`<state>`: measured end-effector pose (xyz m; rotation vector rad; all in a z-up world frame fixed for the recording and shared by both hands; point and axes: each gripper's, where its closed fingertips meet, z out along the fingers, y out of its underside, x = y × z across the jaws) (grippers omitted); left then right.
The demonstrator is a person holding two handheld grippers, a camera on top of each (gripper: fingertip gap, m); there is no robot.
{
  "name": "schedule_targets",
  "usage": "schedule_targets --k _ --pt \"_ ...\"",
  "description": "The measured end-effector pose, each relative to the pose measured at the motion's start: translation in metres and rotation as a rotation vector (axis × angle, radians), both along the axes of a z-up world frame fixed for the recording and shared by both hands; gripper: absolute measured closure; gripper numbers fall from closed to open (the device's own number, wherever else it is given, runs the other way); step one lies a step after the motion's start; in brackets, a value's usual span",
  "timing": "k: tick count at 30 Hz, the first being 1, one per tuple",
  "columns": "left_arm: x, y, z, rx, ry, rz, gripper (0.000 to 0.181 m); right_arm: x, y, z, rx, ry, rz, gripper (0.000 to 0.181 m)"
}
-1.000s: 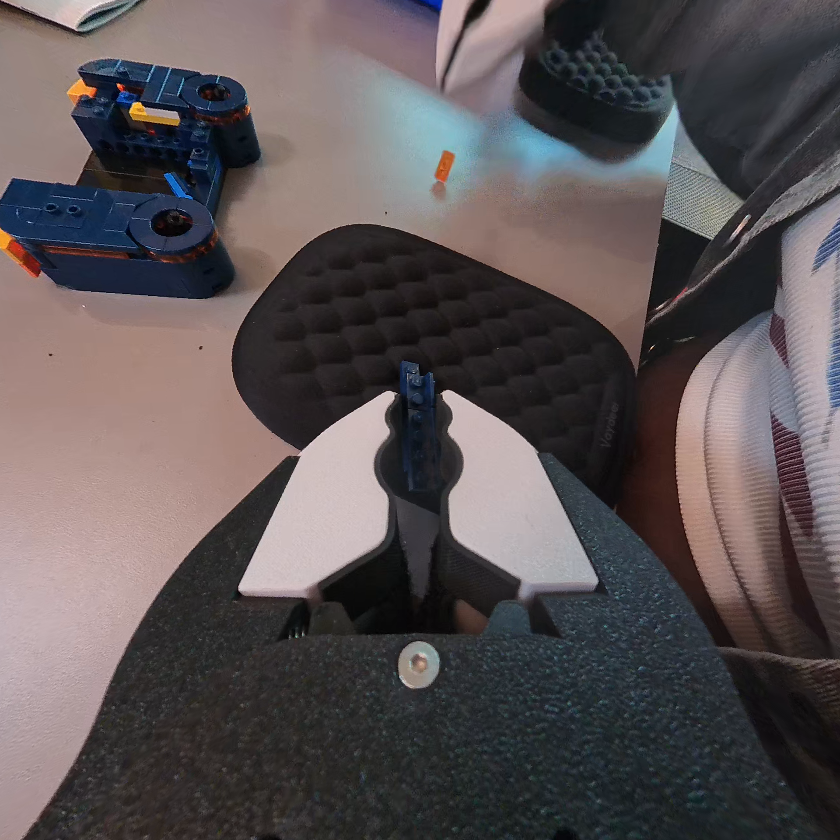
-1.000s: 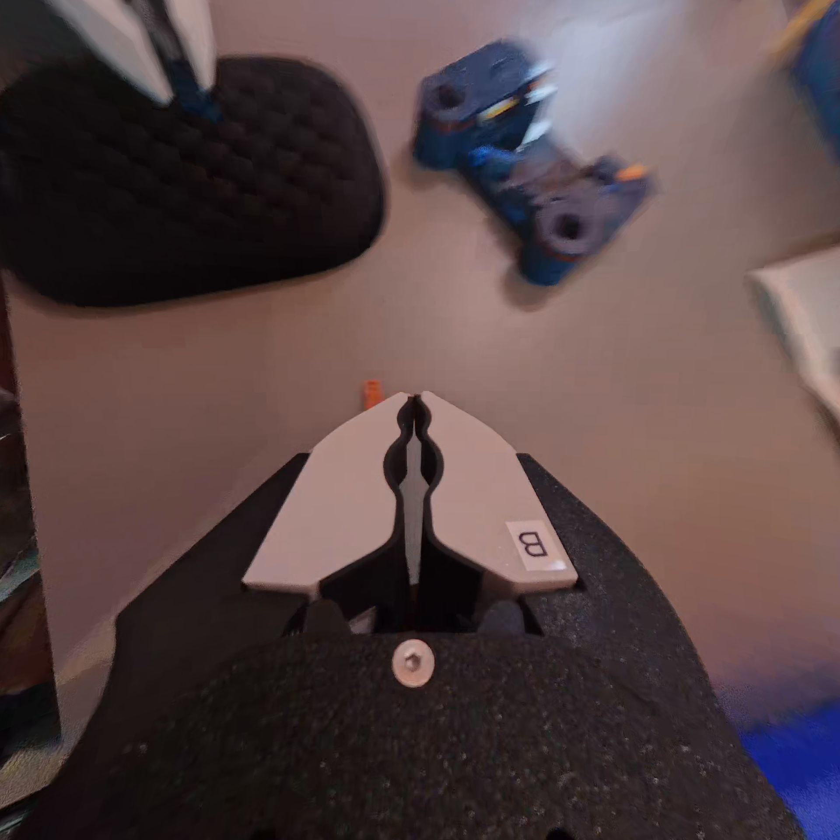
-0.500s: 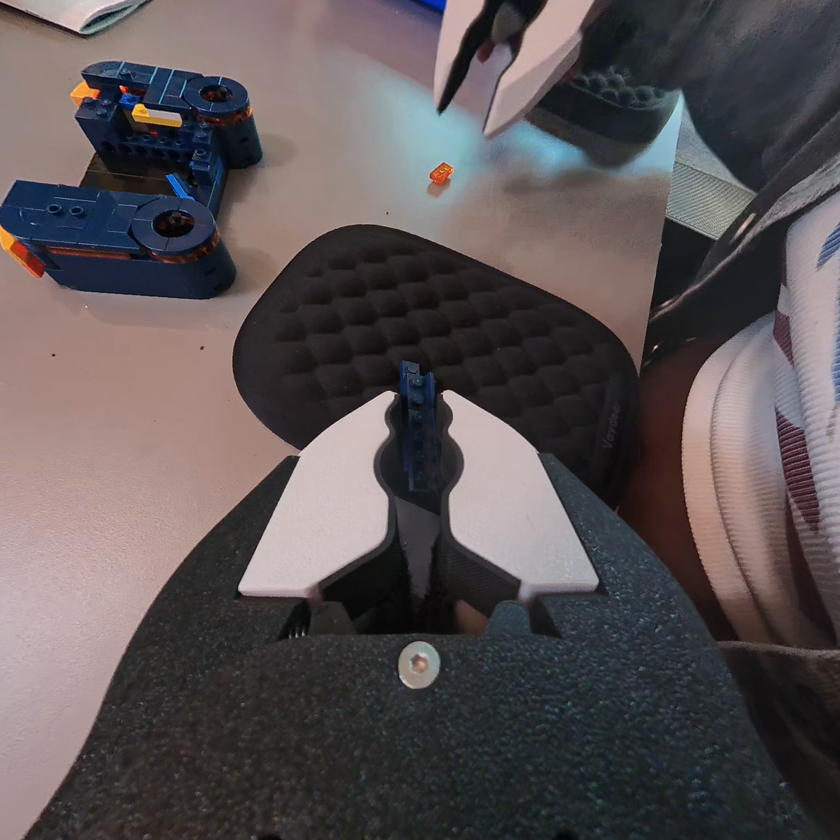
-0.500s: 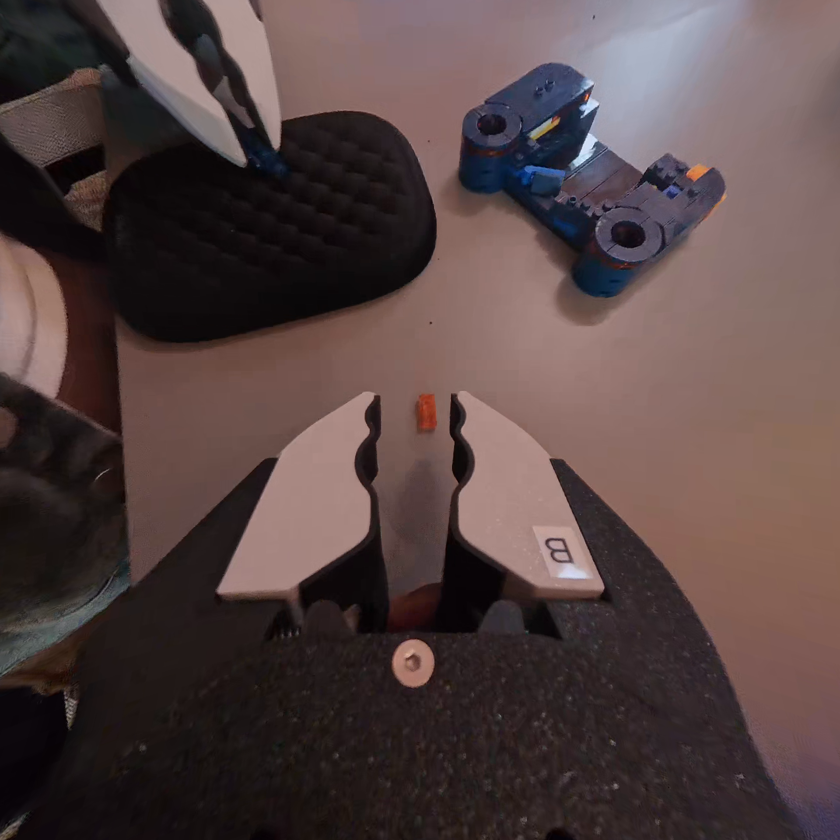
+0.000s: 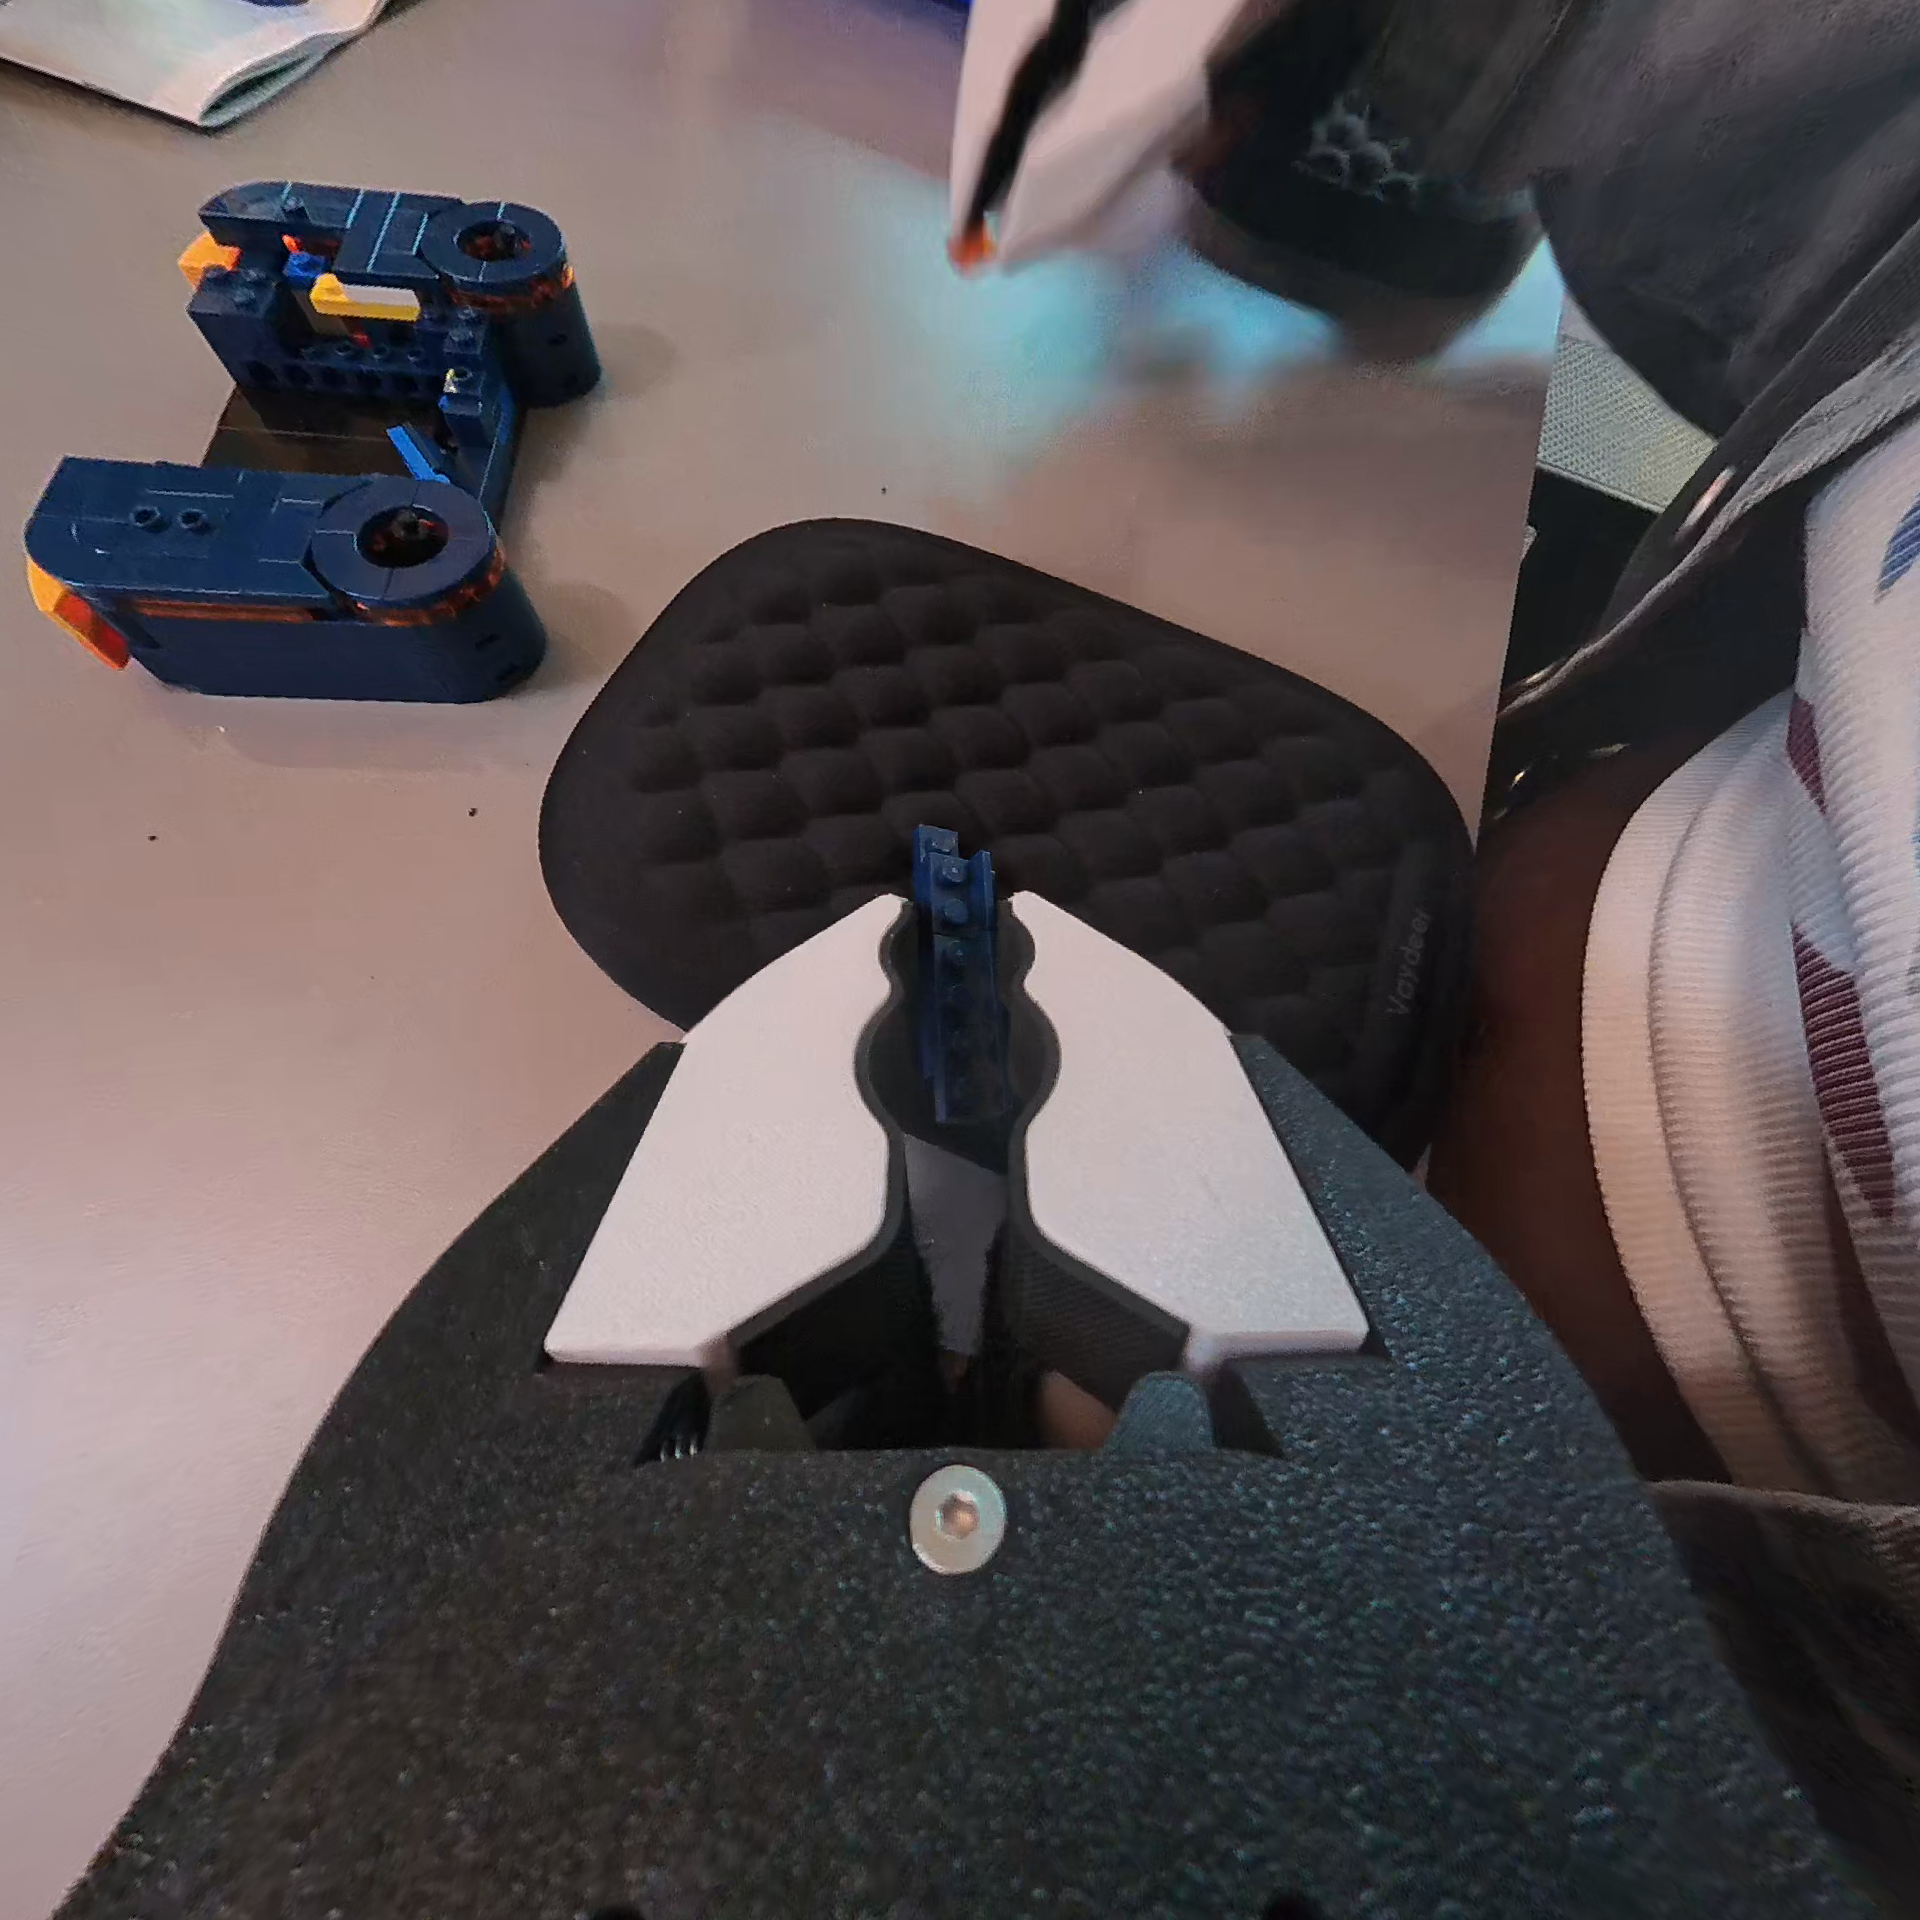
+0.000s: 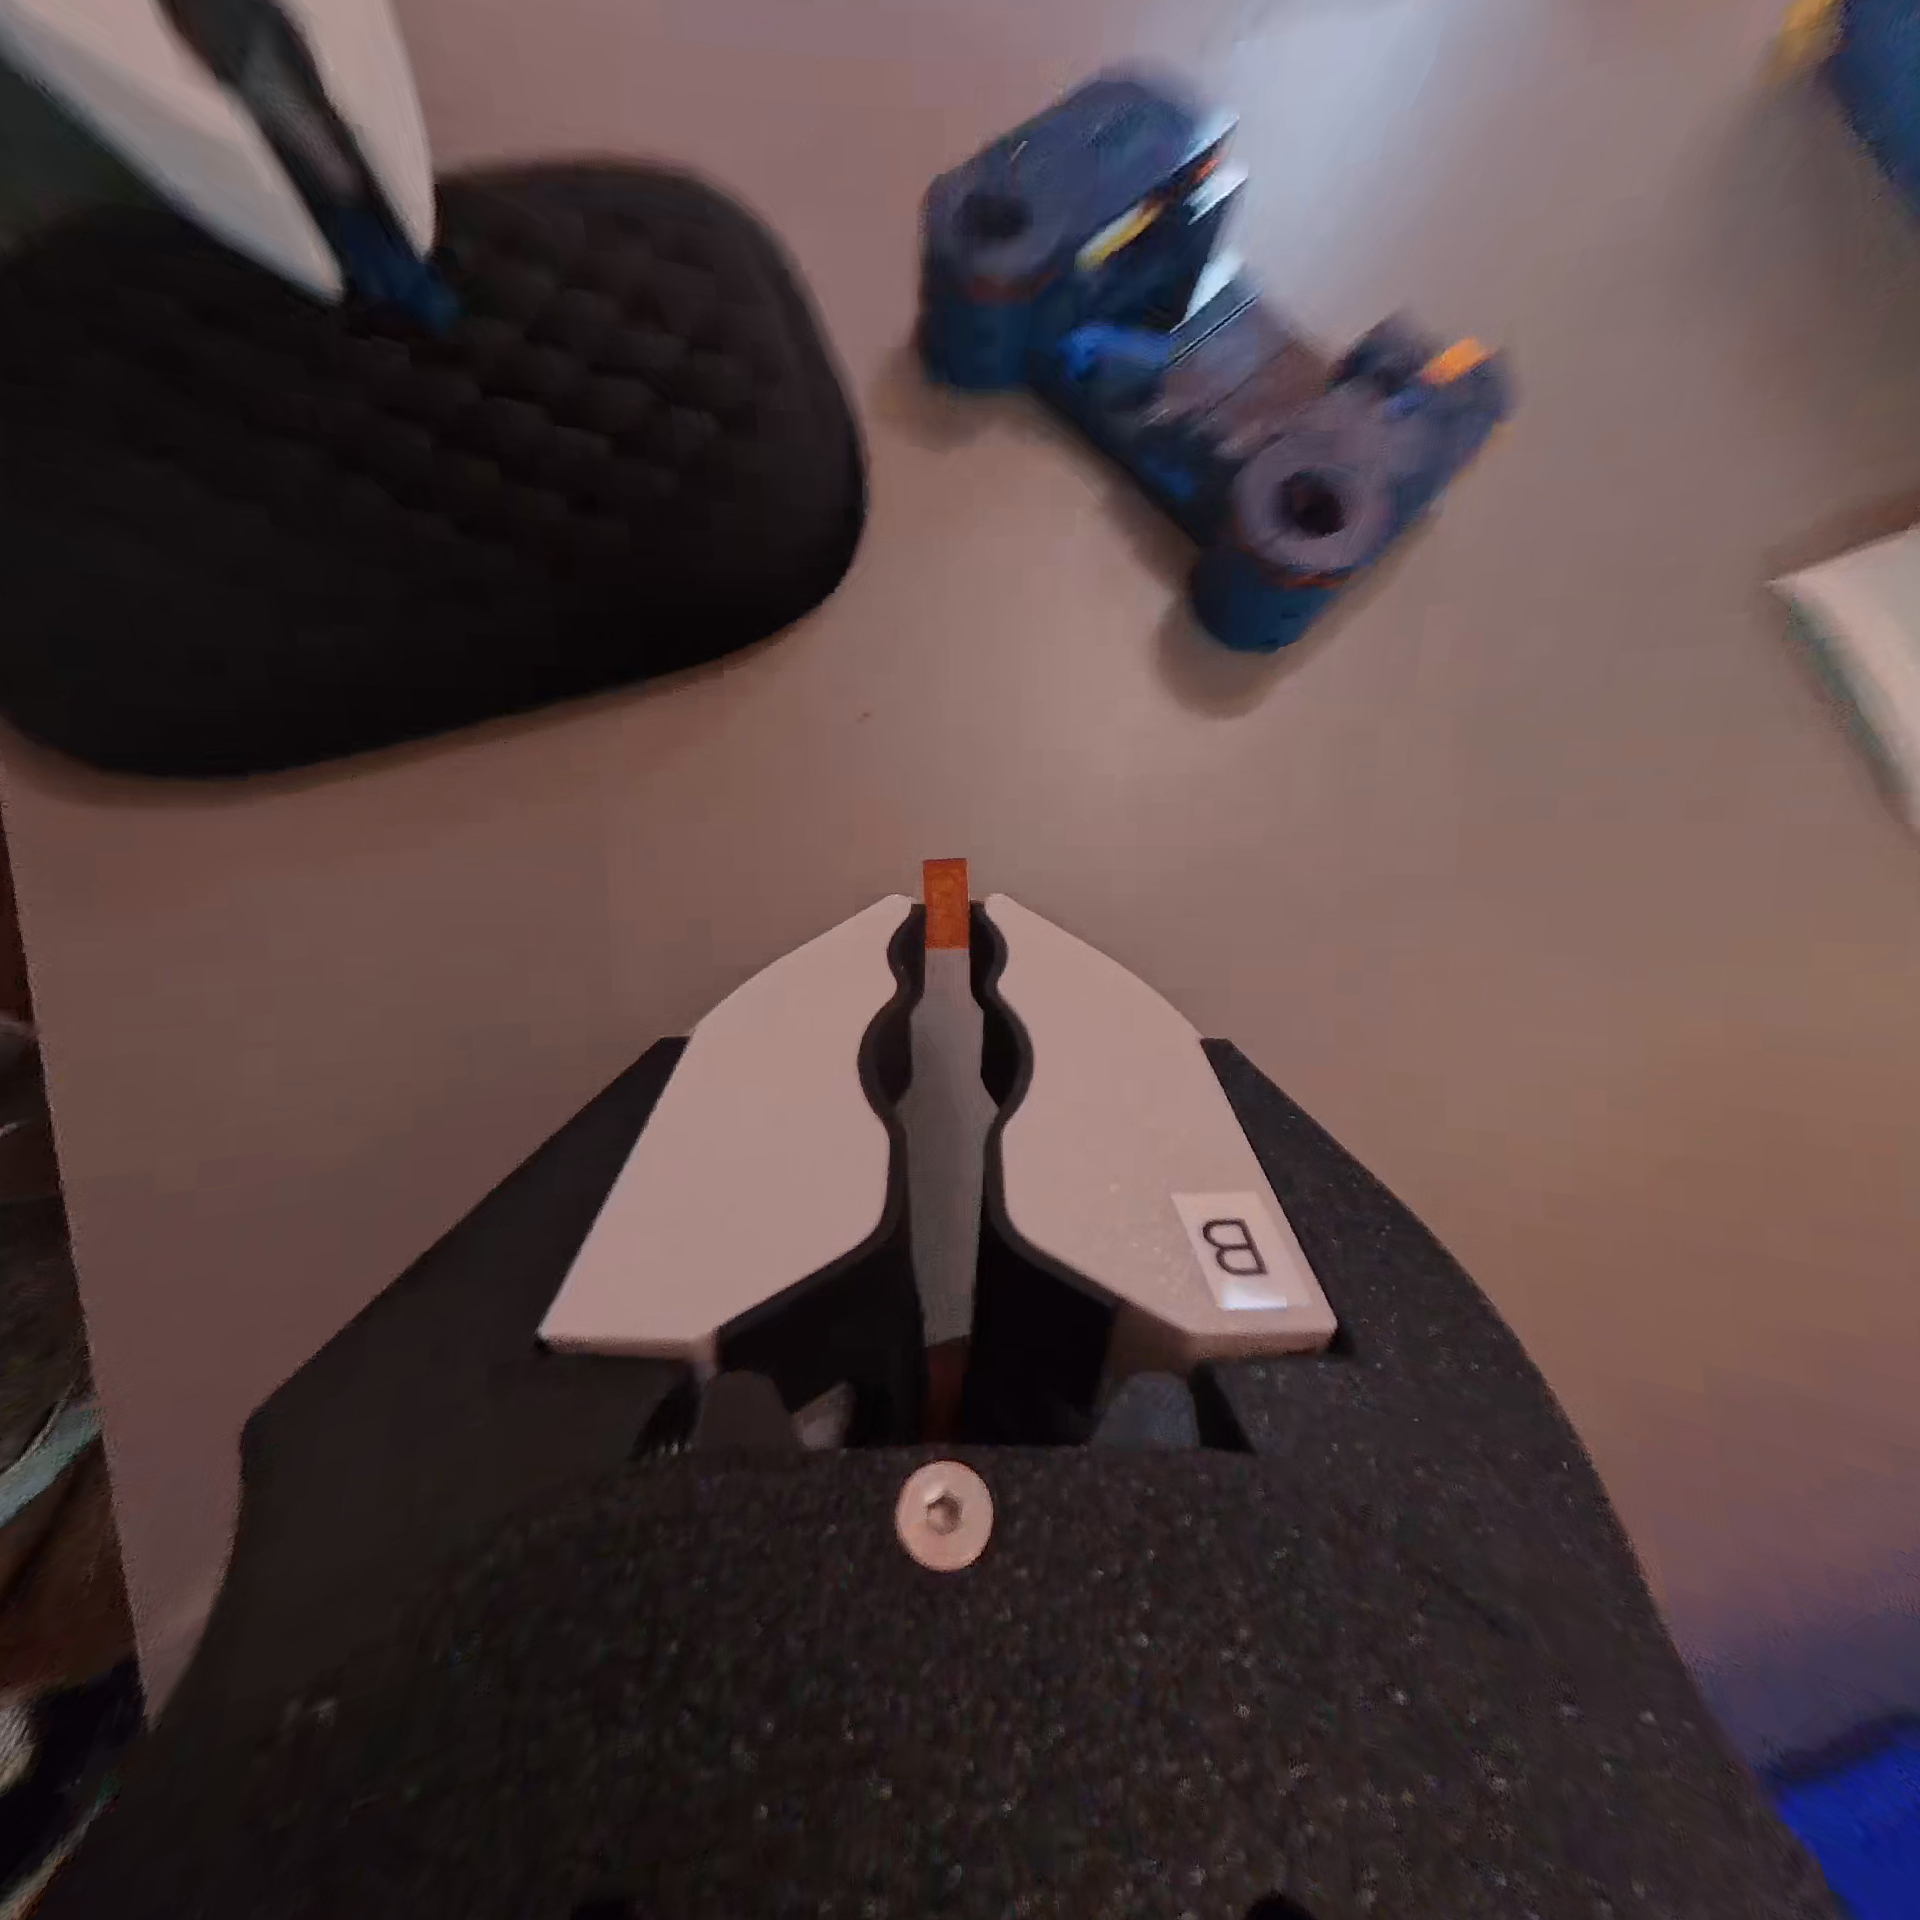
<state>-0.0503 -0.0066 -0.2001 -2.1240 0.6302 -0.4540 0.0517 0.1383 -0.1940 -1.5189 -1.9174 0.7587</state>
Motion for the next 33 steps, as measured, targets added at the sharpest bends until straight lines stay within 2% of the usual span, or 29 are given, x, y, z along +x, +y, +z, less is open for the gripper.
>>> schedule_targets --k 3,5,7,10,14,15,17,20,25,27,30,33 --pt "0.000 0.000 0.000 -0.002 0.002 -0.004 0.168 0.021 0.055 0.062 0.142 0.169 -0.264 0.174" --pt "0.000 0.000 0.000 0.000 0.010 -0.009 0.168 0.059 0.105 0.105 0.254 0.254 -0.522 0.174" --pt "0.001 -0.001 -0.003 -0.004 0.030 -0.019 0.167 0.108 0.146 0.123 0.349 0.222 -0.738 0.174" --pt "0.001 0.000 -0.002 0.012 0.051 -0.021 0.167 0.171 0.186 0.114 0.393 0.060 -0.967 0.174" --pt "0.001 0.000 -0.002 0.010 0.049 -0.015 0.167 0.209 0.206 0.077 0.269 -0.104 -1.101 0.174" --pt "0.001 0.000 -0.002 0.008 0.049 -0.013 0.167 0.215 0.208 0.069 0.242 -0.134 -1.127 0.164" --pt "0.001 0.000 -0.002 0.007 0.055 -0.011 0.167 0.223 0.209 0.059 0.200 -0.158 -1.171 0.146" --pt "0.001 0.000 -0.002 0.008 0.064 -0.010 0.167 0.226 0.212 0.061 0.182 -0.085 -1.217 0.121" --pt "0.002 0.000 -0.001 0.003 0.080 -0.021 0.167 0.226 0.213 0.079 0.244 0.053 -1.225 0.113" --pt "0.002 0.001 -0.001 -0.002 0.088 -0.024 0.167 0.219 0.210 0.094 0.250 0.182 -1.201 0.108" --pt "0.007 0.002 -0.001 -0.008 0.078 -0.036 0.164 0.196 0.198 0.128 0.214 0.455 -1.088 0.103" --pt "0.009 0.004 -0.001 -0.011 0.080 -0.033 0.151 0.162 0.167 0.180 0.216 0.799 -0.851 0.081"
